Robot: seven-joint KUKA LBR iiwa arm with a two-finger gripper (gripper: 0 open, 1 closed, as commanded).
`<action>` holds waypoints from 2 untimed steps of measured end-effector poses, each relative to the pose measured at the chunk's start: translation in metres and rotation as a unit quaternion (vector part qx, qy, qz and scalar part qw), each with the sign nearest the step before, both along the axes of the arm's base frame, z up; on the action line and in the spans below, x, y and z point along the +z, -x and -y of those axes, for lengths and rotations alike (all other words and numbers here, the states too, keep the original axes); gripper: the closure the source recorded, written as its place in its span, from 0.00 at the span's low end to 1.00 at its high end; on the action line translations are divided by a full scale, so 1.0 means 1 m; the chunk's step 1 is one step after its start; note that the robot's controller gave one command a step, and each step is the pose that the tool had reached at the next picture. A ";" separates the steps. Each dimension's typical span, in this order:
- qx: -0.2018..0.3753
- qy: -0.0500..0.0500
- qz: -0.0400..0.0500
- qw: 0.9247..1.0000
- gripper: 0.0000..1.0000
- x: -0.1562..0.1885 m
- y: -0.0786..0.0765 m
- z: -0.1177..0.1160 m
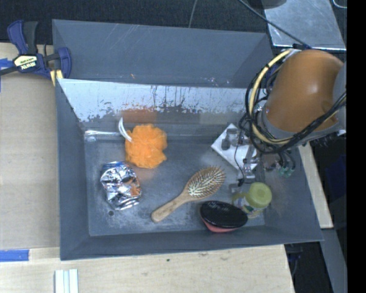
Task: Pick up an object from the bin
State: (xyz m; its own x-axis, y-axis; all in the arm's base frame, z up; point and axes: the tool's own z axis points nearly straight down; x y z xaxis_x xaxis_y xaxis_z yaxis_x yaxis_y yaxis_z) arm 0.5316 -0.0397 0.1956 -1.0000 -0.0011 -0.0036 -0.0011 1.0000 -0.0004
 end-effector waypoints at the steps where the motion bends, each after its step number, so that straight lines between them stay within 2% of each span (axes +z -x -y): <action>1: 0.073 0.000 0.000 0.997 0.00 -0.012 0.010 -0.018; 2: 0.186 0.000 0.000 0.983 0.00 -0.097 0.001 -0.065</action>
Offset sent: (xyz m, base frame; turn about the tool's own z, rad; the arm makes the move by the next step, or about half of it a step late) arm -0.0104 0.0179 -0.0124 -0.1469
